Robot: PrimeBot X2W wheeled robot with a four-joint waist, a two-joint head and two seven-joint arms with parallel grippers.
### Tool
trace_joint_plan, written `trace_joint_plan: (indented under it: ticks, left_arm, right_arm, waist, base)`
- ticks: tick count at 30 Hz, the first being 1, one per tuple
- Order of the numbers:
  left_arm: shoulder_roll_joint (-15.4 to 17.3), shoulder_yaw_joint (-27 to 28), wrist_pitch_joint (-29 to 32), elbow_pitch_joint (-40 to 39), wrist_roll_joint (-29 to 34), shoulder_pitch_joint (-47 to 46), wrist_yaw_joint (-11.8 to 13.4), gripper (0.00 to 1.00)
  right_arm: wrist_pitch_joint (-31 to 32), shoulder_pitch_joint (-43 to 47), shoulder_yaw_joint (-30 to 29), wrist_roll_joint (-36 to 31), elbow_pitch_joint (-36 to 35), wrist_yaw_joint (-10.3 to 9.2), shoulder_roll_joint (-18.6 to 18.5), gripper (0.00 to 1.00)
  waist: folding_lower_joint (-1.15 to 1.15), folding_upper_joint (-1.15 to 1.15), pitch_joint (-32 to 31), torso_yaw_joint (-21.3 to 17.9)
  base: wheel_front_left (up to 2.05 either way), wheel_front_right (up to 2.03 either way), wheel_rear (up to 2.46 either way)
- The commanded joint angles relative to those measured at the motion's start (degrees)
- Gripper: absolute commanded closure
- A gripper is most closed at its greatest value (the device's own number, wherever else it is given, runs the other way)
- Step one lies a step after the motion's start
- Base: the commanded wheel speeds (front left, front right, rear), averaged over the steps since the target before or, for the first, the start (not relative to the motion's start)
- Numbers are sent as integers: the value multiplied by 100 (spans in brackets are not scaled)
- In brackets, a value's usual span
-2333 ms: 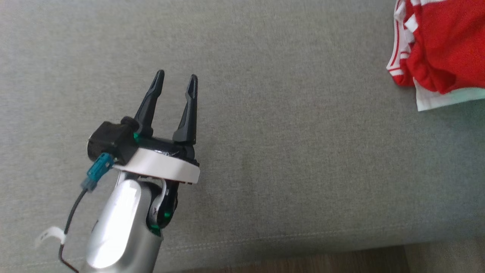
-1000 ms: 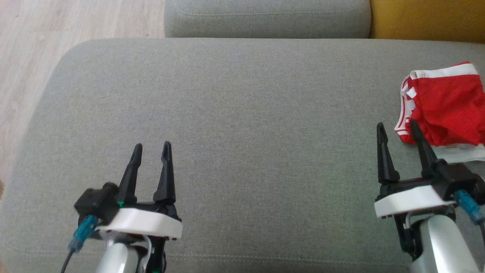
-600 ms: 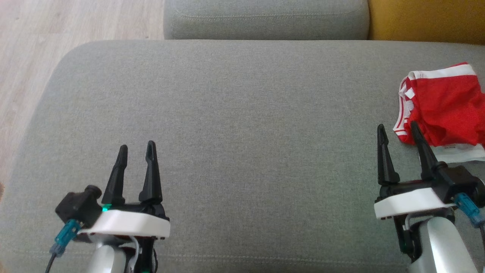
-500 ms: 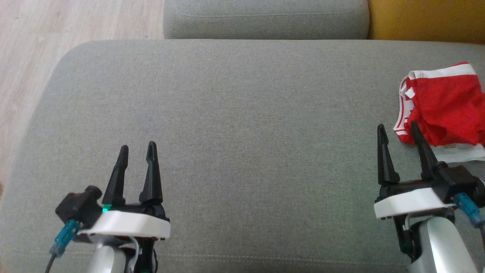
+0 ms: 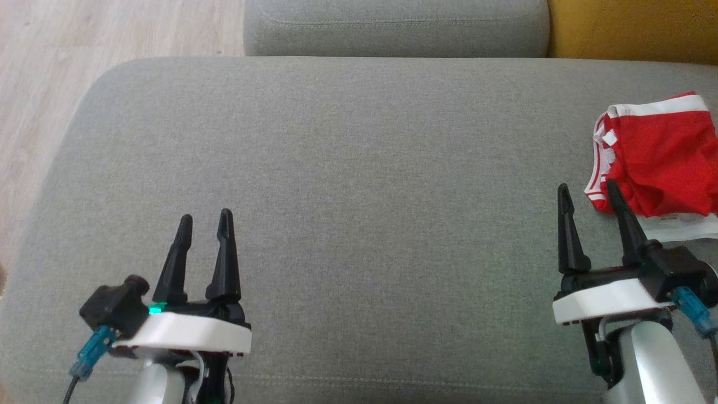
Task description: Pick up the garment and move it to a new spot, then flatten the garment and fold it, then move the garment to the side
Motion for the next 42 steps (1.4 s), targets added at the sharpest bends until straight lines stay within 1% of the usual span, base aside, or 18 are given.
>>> trace_joint_plan:
  ticks: [1,15,16,20,42]
  left_arm:
    - [34,220,-34,-174,-39,-158,-47,0]
    - [34,252,-34,-183,-87,-125,-84,0]
    - [0,28,0,6,-73,5,-63,100]
    - [-12,-10,10,320,-123,112,-61,100]
    - [68,180,292,477,-1322,-7,-150,100]
  right_arm:
    - [-65,-165,150,47,-156,37,12,0]
    - [-76,-152,194,101,-123,37,12,0]
    - [-1,0,41,61,53,0,1,100]
    - [28,103,33,111,356,-1,6,100]
    - [363,94,-73,1604,335,6,7,100]
  waist:
    - [0,0,-10,3]
    - [0,0,-64,-9]
    - [0,0,-64,-9]
    - [0,0,-67,-13]
    - [0,0,-92,-98]
  base:
    - [0,0,0]
    - [0,0,0]
    - [0,0,0]
    - [0,0,0]
    - [0,0,0]
